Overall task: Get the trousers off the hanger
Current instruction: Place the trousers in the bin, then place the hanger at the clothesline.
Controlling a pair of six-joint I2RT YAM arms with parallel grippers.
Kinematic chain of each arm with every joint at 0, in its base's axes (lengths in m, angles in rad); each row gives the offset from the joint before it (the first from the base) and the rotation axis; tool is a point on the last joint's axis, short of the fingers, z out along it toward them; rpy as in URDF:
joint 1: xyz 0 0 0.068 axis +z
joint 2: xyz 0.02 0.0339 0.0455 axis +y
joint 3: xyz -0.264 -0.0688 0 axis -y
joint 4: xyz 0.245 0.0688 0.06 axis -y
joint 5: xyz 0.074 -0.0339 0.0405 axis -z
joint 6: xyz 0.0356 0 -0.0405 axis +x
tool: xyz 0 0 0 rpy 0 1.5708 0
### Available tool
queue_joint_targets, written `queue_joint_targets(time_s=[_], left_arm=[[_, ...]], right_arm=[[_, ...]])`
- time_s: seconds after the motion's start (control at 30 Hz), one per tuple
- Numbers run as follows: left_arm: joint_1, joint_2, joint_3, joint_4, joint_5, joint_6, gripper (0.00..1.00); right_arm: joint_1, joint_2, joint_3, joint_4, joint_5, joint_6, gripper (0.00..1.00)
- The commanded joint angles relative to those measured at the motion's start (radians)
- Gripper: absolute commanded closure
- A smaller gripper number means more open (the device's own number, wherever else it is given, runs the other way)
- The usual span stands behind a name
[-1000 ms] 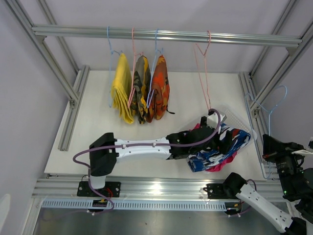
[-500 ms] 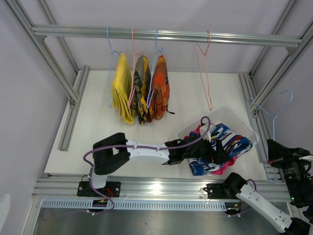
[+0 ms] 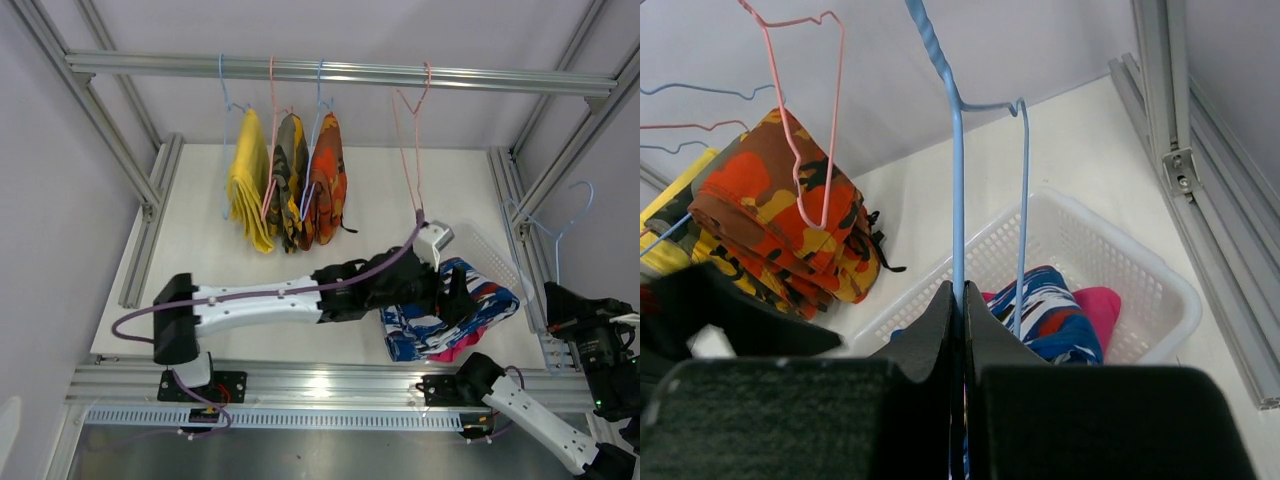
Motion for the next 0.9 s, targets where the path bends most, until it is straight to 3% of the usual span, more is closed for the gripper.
queue_joint_targets(time_s=[0.0, 0.17, 0.37, 0.67, 0.87], left_arm=[[0.002, -0.156, 0.145, -0.182, -0.148, 0.181, 0.01], [0.002, -0.323, 0.151, -0.284, -0.246, 0.302, 0.01], [0.005, -0.533, 0.079, -0.363, -0.465, 0.448, 0.00], [0.176, -0.840, -0.284, -0.133, -0.668, 0.593, 0.01], [0.190, -0.849, -0.315, -0.102, -0.700, 0.667, 0.01]], right_arm=[[0.009, 0.060, -0.007, 0.081, -0.012, -0.053, 1.00], [0.012, 0.175, -0.007, 0.152, -0.051, -0.115, 1.00], [0.021, 0.300, 0.019, 0.254, -0.055, -0.182, 1.00], [0.024, 0.524, 0.116, 0.415, -0.055, -0.290, 1.00], [0.009, 0.742, 0.298, 0.457, -0.050, -0.368, 1.00]])
